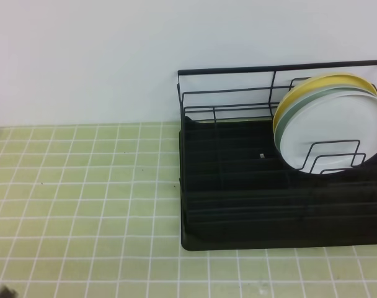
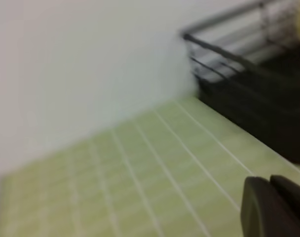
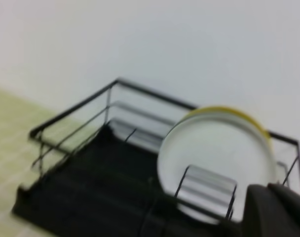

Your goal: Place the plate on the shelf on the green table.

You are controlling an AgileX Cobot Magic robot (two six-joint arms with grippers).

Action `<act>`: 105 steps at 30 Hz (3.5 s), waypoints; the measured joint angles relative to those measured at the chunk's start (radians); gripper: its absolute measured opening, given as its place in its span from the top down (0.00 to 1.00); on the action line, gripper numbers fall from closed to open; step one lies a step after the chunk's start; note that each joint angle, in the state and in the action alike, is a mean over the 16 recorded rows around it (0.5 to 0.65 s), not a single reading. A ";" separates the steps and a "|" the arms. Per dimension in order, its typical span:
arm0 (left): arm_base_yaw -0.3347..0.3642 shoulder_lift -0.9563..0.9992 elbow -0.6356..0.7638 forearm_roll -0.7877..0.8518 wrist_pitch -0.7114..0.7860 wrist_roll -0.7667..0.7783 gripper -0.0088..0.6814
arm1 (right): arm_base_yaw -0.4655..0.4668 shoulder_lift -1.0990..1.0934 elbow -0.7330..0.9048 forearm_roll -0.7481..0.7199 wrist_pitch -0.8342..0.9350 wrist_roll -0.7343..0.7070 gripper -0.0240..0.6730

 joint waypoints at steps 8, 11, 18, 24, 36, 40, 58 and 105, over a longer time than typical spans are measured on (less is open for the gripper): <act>0.002 -0.005 0.013 0.038 0.138 0.006 0.99 | 0.000 0.001 0.127 -0.093 -0.178 0.030 0.96; 0.002 -0.008 0.021 0.077 0.132 -0.040 0.99 | 0.000 0.001 0.186 -0.143 -0.221 0.046 0.96; 0.002 -0.014 0.067 0.263 0.043 -0.341 0.99 | 0.000 0.002 0.295 -0.273 -0.245 0.175 0.97; 0.002 -0.016 0.131 0.438 -0.056 -0.656 0.99 | 0.000 0.002 0.331 -0.381 -0.237 0.382 0.97; 0.002 -0.017 0.193 0.538 -0.138 -0.852 0.99 | -0.007 0.002 0.337 -0.492 -0.239 0.642 0.97; 0.002 -0.017 0.193 0.538 -0.138 -0.852 0.99 | -0.013 0.002 0.337 -0.489 -0.232 0.643 0.97; 0.002 -0.017 0.193 0.537 -0.139 -0.854 0.99 | -0.024 0.002 0.337 -0.506 -0.204 0.640 0.97; 0.002 -0.017 0.193 0.536 -0.138 -0.868 0.99 | -0.024 0.004 0.337 -0.507 -0.204 0.637 0.97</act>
